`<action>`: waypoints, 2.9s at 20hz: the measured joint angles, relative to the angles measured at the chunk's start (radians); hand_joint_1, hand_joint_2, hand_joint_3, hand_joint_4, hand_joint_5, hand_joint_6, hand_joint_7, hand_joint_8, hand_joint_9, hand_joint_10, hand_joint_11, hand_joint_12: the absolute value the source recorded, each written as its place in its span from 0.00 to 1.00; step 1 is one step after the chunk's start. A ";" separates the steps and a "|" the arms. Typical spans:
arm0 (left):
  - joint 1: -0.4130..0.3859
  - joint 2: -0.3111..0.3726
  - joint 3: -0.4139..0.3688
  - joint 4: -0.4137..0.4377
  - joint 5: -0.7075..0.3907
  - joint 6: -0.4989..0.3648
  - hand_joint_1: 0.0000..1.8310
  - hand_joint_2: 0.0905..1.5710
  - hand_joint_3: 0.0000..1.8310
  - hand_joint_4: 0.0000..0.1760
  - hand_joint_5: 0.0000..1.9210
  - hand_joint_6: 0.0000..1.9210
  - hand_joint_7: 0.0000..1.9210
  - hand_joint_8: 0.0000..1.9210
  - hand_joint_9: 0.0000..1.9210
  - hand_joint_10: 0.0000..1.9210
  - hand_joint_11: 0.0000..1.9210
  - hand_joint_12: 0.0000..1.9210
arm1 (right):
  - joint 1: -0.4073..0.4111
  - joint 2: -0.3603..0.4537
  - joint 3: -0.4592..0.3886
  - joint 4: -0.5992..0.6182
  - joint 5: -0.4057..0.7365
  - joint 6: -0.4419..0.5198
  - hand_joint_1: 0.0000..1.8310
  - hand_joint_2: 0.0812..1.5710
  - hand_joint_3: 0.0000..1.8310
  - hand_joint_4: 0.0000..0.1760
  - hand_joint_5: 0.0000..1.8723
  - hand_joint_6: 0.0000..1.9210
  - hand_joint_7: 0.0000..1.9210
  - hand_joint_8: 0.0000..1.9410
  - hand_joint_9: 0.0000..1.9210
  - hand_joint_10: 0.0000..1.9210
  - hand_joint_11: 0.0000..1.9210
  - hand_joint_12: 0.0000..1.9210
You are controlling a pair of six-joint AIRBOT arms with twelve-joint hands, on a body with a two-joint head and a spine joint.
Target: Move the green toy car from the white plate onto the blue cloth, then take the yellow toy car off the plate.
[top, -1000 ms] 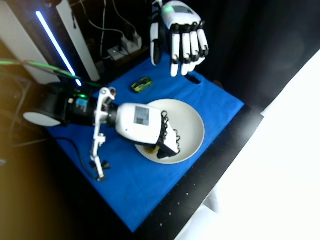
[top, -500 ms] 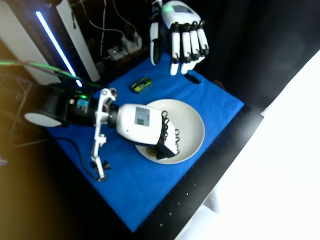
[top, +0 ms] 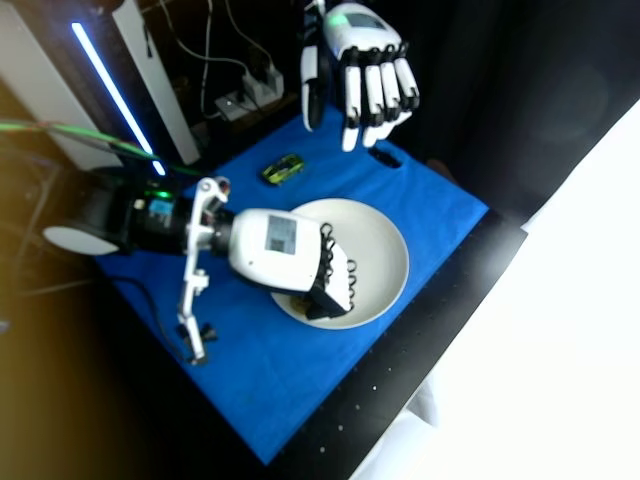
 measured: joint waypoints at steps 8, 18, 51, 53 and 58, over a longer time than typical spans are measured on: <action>0.000 0.000 0.001 -0.005 0.000 0.000 0.47 0.78 0.00 1.00 0.36 0.73 0.25 0.61 0.19 0.74 0.07 1.00 | 0.008 0.048 -0.056 -0.002 0.063 0.000 0.67 0.73 0.00 0.00 0.47 0.52 0.46 0.69 0.41 0.72 0.35 0.91; 0.013 -0.004 0.001 -0.023 -0.006 0.000 0.35 0.69 0.00 0.43 0.35 0.34 0.28 0.51 0.20 0.67 0.08 0.96 | 0.010 0.294 -0.319 -0.075 0.213 0.000 0.64 0.71 0.00 0.00 0.50 0.56 0.61 0.93 0.70 1.00 0.75 1.00; 0.058 0.003 -0.023 -0.056 -0.039 0.000 0.48 0.77 0.00 0.96 0.39 0.67 0.31 0.38 0.22 0.57 0.06 0.89 | -0.373 0.510 -0.632 -0.211 0.490 0.204 0.51 0.60 0.00 0.00 0.24 0.22 0.29 0.10 0.15 0.48 0.03 0.88; 0.063 0.003 -0.023 -0.061 -0.053 0.000 0.47 0.80 0.00 1.00 0.35 0.75 0.28 0.44 0.21 0.62 0.09 0.91 | -0.372 0.531 -0.629 -0.198 0.527 0.204 0.51 0.63 0.00 0.00 0.17 0.33 0.26 0.19 0.16 0.50 0.05 0.86; 0.068 0.016 -0.024 -0.068 -0.103 -0.009 0.47 0.78 0.00 0.97 0.36 0.72 0.35 0.40 0.27 0.60 0.14 0.91 | -0.372 0.555 -0.581 -0.040 0.653 0.144 0.62 0.66 0.00 0.00 0.20 0.47 0.23 0.52 0.16 0.70 0.09 0.96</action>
